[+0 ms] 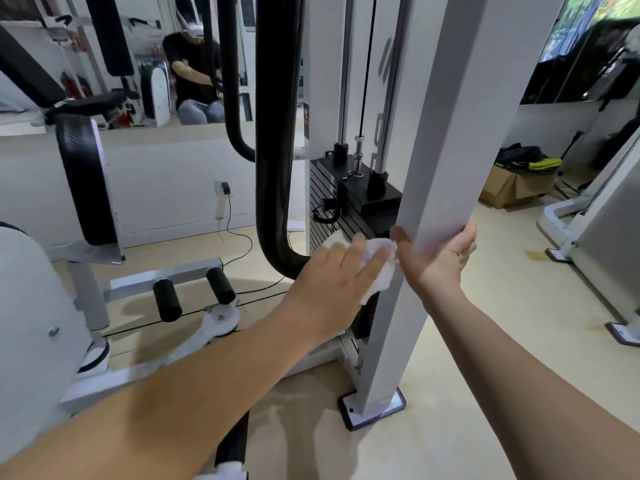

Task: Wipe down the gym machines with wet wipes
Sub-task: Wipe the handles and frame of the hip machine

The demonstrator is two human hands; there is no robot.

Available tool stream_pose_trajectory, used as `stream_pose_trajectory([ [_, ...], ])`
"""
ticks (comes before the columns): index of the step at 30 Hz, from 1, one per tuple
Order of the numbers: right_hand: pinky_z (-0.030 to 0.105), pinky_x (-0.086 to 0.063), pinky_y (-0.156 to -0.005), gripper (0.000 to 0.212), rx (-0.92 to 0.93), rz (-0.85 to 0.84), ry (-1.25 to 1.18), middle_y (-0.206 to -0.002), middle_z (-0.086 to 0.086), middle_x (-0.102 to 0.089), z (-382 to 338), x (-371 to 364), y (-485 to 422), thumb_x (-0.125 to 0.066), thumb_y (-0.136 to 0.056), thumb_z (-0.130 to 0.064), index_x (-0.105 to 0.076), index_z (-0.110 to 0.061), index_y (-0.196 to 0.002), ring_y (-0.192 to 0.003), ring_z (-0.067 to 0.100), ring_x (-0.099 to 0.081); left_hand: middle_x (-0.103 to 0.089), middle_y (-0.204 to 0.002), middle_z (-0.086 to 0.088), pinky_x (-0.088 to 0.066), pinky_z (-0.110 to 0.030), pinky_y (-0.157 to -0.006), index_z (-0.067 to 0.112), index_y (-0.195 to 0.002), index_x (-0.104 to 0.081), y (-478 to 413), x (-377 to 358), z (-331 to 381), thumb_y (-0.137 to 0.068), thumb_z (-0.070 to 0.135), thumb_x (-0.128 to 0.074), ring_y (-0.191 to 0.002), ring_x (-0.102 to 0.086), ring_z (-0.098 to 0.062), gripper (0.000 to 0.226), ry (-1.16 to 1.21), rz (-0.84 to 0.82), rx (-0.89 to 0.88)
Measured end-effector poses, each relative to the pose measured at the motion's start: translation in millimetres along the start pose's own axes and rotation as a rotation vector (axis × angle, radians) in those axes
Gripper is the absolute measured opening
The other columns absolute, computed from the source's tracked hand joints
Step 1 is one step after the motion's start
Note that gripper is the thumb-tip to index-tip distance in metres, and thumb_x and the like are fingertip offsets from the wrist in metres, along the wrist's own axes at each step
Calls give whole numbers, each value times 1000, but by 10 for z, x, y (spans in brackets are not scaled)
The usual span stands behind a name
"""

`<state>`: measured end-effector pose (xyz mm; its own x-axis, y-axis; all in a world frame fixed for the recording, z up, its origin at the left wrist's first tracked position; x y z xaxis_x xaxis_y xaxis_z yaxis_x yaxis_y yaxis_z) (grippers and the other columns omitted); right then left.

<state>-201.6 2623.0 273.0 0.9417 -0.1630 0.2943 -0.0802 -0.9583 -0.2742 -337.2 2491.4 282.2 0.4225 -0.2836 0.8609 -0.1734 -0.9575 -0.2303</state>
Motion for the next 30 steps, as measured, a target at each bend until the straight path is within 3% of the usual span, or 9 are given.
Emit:
stream_pose_trajectory([
  [2,45,-29,-120,120,5,3,3,-152,7,-25,17,-8,-12,-83,-74,-56,-7,-17,-158,-146,29,-25,-47,-141,-29,-41,-50,-93,8,-160,-17,102,-78,-6,-92,30,-24,-109,-54,-42,72,-24,56,89],
  [5,39,-28,-119,122,-6,-10,1,-151,6,-25,-7,18,-1,-81,-70,-59,-7,-16,-158,-145,27,-26,-56,-124,-25,-42,-49,-90,-1,-152,-30,172,-42,-57,-102,36,-32,-99,-55,-40,62,31,87,134],
  [10,32,-26,-115,120,-134,-179,114,-152,7,-22,-223,154,9,-85,-77,-50,-3,-17,-157,-144,26,-26,-66,-112,-11,-47,-41,-81,15,-135,-50,-322,404,-201,-108,43,-27,-96,-64,-32,45,394,-291,370],
  [15,42,-33,-120,117,-383,-563,322,-160,5,-14,-456,485,-11,-83,-84,-41,3,-15,-160,-148,29,-27,-54,-142,-24,-51,-61,-94,14,-159,-18,-787,344,-382,-104,8,-28,-119,-60,-46,56,644,-740,324],
  [19,31,-40,-93,81,-555,-793,352,-160,2,-14,-795,733,317,-62,-100,-29,-15,-12,-163,-130,27,-44,-64,-129,-14,-53,-46,-88,16,-139,-50,-550,596,-311,-111,32,-26,-112,-63,-35,40,537,-559,447],
  [21,31,-41,-84,57,-683,-782,324,-152,6,-30,-992,826,484,-56,-102,-26,-37,-12,-154,-113,24,-48,-63,-131,-12,-49,-43,-94,13,-140,-48,-277,711,-249,-110,37,-32,-115,-62,-30,42,513,-488,444],
  [24,30,-29,-65,20,-850,-760,243,-105,11,-50,-1349,1004,591,-54,-97,-17,-61,-3,-110,-88,23,-46,-48,-153,-13,-37,-43,-115,7,-153,-38,-4,944,-356,-110,40,-31,-139,-46,-30,55,673,-572,470],
  [26,31,-30,-62,23,-901,-769,222,-92,11,-51,-1656,1131,589,-51,-97,-13,-61,5,-108,-81,24,-48,-58,-140,-14,-45,-45,-105,9,-144,-47,78,1264,-494,-110,39,-29,-128,-55,-33,50,902,-645,606],
  [30,36,-44,-76,19,-926,-817,202,-89,9,-64,-2221,1172,541,-52,-95,-14,-67,-9,-105,-80,25,-60,-66,-113,-19,-50,-37,-82,6,-122,-62,384,1697,-631,-111,31,-13,-104,-64,-31,56,1312,-763,1003],
])
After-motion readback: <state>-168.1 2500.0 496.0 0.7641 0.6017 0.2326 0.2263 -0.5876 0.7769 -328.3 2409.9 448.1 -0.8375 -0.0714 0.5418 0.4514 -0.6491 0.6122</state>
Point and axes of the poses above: each hand's wrist, its own y-axis away from the middle knuckle, its own x-axis out of the back of the hand, z = x × y, the point moved 3 cm from there along -y, towards the middle knuckle
